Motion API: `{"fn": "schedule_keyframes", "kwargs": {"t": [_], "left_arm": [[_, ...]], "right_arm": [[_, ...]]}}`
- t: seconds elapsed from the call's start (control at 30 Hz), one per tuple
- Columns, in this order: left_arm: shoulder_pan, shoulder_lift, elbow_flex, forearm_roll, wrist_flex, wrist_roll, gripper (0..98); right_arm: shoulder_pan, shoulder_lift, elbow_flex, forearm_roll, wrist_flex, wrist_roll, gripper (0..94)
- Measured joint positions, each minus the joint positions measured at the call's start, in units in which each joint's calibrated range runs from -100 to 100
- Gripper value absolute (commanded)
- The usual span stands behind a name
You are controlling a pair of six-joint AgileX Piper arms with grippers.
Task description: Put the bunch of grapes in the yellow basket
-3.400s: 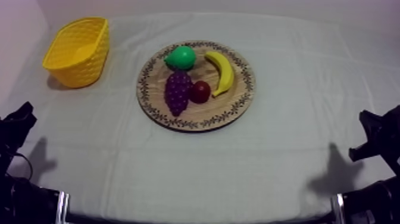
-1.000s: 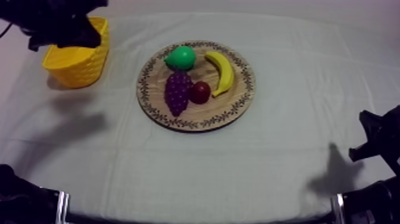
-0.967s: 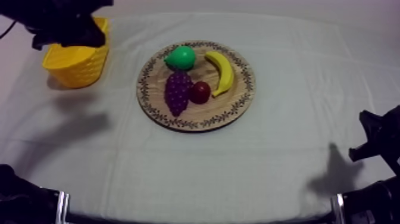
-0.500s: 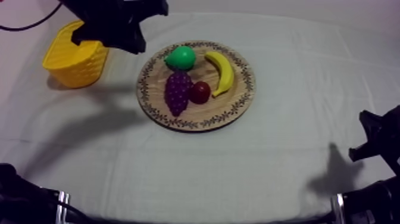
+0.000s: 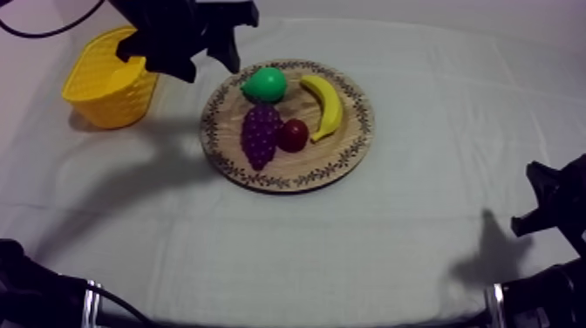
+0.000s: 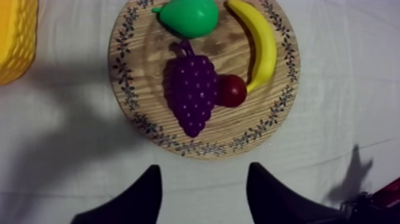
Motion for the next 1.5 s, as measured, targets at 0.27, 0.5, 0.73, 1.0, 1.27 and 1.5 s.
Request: {"fn": "schedule_keyframes", "kwargs": {"t": [0.27, 0.5, 0.73, 1.0, 1.27, 1.5], "left_arm": [[0.3, 4.5, -0.4, 0.11, -1.5, -0.5, 78.5], [0.6, 10.3, -1.4, 0.22, -4.4, -1.3, 81.6], [0.1, 16.2, -4.3, 0.18, -5.4, -1.5, 84.0], [-1.2, 23.3, -8.7, 0.34, -6.5, -2.1, 85.6], [-2.0, 31.3, -14.9, 1.22, -6.6, -3.2, 86.3], [-2.3, 36.1, -18.2, 1.80, -6.9, -3.6, 87.0]], "right_arm": [[0.0, 0.0, 0.0, 0.0, 0.0, 0.0, 0.3], [0.0, 0.0, 0.0, 0.0, 0.0, 0.0, 0.3], [0.0, 0.0, 0.0, 0.0, 0.0, 0.1, 0.3], [0.0, 0.0, 0.0, 0.0, 0.0, 0.0, 0.3], [0.0, 0.0, 0.0, 0.0, 0.0, 0.0, 0.3], [0.0, 0.0, 0.0, 0.0, 0.0, 0.0, 0.3]]}}
